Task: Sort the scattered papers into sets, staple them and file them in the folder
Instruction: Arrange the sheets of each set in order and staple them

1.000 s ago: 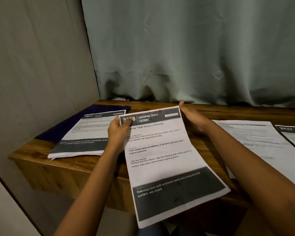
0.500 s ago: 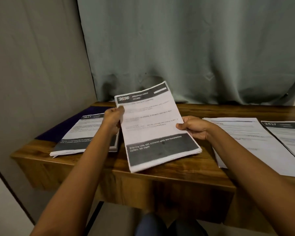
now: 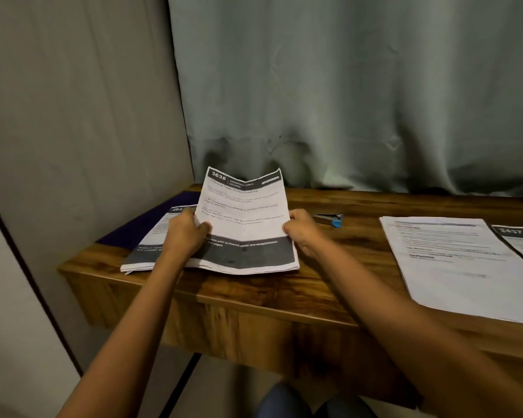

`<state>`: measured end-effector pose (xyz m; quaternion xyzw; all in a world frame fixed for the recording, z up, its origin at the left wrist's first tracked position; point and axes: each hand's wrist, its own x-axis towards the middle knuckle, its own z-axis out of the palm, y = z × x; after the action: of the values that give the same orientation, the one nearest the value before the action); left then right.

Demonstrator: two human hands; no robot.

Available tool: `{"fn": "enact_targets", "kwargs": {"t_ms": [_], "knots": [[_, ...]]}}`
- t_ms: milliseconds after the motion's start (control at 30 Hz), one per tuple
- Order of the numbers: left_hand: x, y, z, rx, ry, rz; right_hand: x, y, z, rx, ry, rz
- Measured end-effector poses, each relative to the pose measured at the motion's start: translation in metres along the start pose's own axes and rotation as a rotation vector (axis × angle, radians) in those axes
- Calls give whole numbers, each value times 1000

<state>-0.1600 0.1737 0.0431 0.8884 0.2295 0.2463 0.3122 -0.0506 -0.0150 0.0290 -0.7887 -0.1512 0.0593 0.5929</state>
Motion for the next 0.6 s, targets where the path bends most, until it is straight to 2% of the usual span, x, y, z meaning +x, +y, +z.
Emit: {"fn": "enact_targets", "kwargs": {"t_ms": [200,333,600], "knots": [[10,-30,-14,183,58,0,13,-2,48,-229,32,-116],[10,-44,-10,354,59,12,16,5,61,-312,57,-105],[9,-45,-5,433,159,1,14,14,54,-342,101,-60]]}}
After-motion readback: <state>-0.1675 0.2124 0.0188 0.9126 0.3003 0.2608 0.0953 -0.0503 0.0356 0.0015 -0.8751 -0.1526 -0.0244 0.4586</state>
